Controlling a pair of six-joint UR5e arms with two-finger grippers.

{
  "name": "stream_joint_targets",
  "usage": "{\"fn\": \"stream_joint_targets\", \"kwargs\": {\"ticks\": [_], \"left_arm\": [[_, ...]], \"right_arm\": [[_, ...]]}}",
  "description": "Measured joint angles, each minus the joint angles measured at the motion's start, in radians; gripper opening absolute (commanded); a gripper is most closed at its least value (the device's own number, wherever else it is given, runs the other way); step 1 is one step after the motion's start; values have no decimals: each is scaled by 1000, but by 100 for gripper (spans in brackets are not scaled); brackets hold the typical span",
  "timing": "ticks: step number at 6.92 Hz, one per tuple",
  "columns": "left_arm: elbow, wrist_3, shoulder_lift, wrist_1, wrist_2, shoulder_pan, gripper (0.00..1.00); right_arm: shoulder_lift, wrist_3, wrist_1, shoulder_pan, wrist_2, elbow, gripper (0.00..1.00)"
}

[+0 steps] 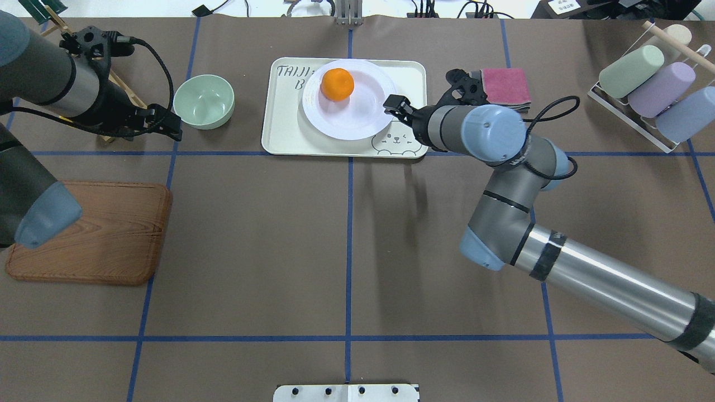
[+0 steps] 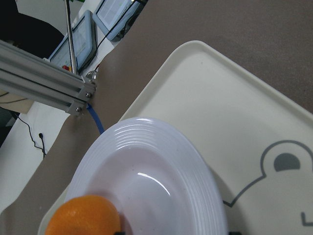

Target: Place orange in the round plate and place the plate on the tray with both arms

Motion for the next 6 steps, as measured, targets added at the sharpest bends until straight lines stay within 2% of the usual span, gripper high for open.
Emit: {"fn": "stream_joint_targets", "kwargs": {"ticks": [1, 3, 5, 6], "left_arm": [[1, 19, 6, 0, 0, -5, 98], [2, 143, 62, -2, -3, -38, 98], [3, 401, 178, -7, -40, -138, 98], [6, 569, 248, -8, -67, -212, 98]], "right_arm": [[-68, -31, -16, 54, 129, 104, 100], [-206, -201, -24, 167, 360, 237, 100], [-364, -600, -40, 328, 543, 287, 100], [-427, -841, -87, 409, 594, 287, 100]]}}
